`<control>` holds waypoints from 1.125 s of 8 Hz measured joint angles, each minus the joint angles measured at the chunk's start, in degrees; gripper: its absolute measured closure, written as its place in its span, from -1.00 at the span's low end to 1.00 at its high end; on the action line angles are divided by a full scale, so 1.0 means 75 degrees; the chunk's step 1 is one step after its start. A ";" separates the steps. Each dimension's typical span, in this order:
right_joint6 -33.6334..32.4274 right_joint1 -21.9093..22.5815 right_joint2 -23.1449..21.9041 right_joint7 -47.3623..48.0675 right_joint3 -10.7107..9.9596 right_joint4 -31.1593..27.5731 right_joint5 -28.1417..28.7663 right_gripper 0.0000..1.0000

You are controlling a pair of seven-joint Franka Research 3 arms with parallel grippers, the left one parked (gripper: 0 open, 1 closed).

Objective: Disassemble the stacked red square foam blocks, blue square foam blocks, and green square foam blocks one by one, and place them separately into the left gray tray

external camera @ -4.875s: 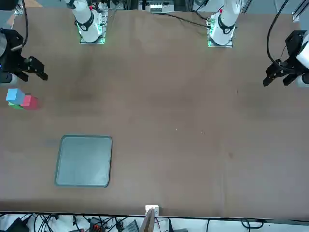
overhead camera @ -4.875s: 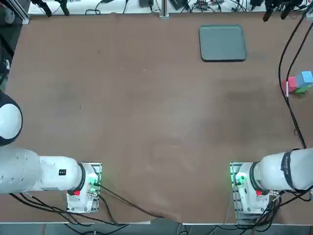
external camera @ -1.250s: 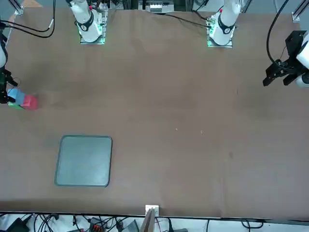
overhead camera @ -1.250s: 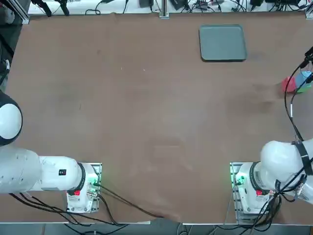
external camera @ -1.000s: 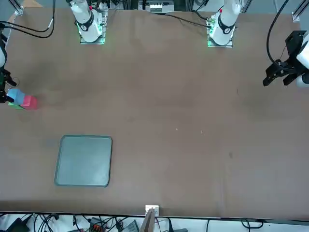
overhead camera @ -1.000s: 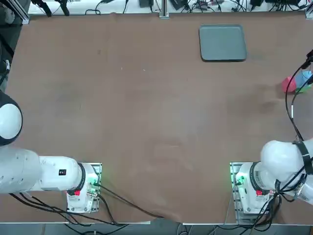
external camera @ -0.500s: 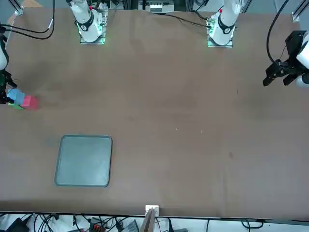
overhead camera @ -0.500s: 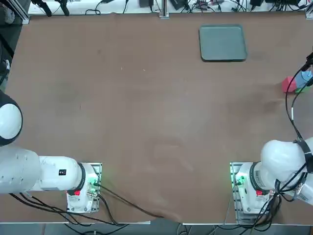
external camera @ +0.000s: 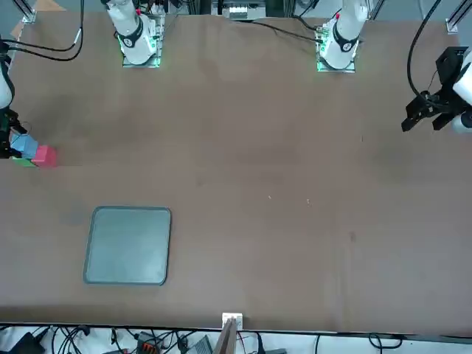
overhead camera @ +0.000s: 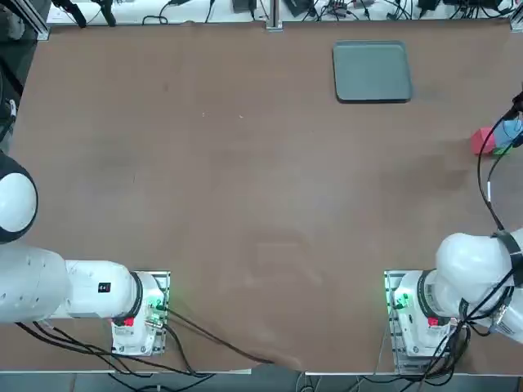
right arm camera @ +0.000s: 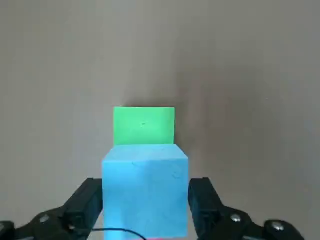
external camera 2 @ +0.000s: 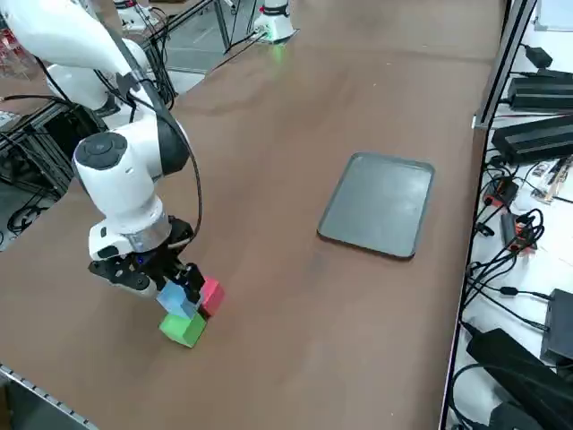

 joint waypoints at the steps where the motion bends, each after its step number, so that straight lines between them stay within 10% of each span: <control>1: 0.0080 -0.0022 0.0085 0.0000 0.0000 0.0000 0.0001 -0.96; 6: 0.0152 -0.0043 0.0149 -0.0036 0.0044 0.0069 0.0232 -0.57; 9: -0.1957 0.0125 -0.0657 -0.1662 0.0464 0.0637 0.0254 -0.50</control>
